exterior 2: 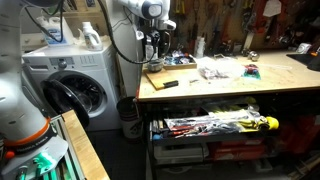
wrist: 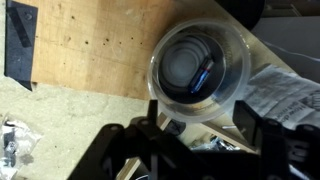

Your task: Pick up the clear lunch box and put it on the wooden board, pick up the object from the clear lunch box and put it on the table, pick up the silver bowl and put it in the clear lunch box

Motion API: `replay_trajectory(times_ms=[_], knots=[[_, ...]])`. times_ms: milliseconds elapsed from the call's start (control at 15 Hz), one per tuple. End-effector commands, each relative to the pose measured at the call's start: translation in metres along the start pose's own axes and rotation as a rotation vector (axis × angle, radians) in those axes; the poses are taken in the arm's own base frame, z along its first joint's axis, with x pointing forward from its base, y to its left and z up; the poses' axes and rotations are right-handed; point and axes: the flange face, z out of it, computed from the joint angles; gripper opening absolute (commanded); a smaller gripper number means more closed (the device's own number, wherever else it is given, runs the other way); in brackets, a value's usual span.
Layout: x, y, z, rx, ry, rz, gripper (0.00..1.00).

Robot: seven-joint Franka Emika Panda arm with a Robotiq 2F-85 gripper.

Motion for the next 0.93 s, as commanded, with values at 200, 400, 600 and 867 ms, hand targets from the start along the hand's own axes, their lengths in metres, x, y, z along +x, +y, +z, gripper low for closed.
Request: replay_trajectory(times_ms=[200,400,600,867], knots=[[-0.022,0.021,-0.050,0.008,0.045,0.038,1.00],[-0.041,0.037,-0.073,-0.021,0.046,0.147,1.00],[-0.066,0.055,-0.090,-0.066,-0.067,0.263,1.00],[-0.088,0.072,-0.105,0.043,-0.153,0.383,1.00]])
